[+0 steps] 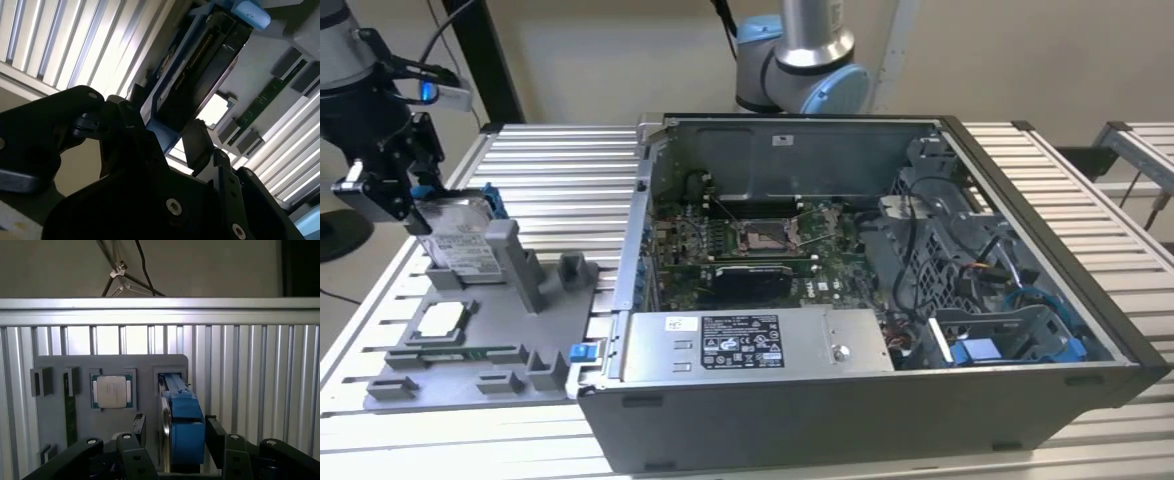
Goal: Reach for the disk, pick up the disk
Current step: 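Pick up the disk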
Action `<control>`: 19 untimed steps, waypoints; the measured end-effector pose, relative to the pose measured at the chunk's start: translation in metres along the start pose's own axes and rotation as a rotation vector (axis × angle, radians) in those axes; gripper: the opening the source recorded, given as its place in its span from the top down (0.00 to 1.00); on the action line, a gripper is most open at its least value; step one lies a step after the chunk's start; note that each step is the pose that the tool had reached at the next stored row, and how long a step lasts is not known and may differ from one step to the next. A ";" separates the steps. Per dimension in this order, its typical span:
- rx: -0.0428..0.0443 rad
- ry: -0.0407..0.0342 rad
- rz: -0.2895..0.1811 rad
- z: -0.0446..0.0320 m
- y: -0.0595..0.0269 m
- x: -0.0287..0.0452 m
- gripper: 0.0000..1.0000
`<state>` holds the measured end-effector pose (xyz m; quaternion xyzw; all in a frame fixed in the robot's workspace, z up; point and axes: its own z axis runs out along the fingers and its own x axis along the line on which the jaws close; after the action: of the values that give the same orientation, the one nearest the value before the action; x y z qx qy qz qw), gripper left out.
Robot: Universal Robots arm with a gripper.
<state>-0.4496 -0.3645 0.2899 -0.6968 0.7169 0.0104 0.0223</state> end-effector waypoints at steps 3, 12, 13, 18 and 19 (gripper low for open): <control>0.0001 -0.0001 0.000 0.0039 0.0002 -0.0029 0.00; -0.0002 0.0005 0.000 0.0165 0.0006 -0.0116 0.00; -0.0002 0.0005 0.000 0.0174 0.0007 -0.0116 0.00; -0.0004 0.0004 0.000 0.0197 0.0009 -0.0101 0.00; -0.0005 0.0005 0.000 0.0198 0.0011 -0.0096 0.00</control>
<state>-0.4501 -0.3539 0.2705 -0.6967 0.7170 0.0104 0.0219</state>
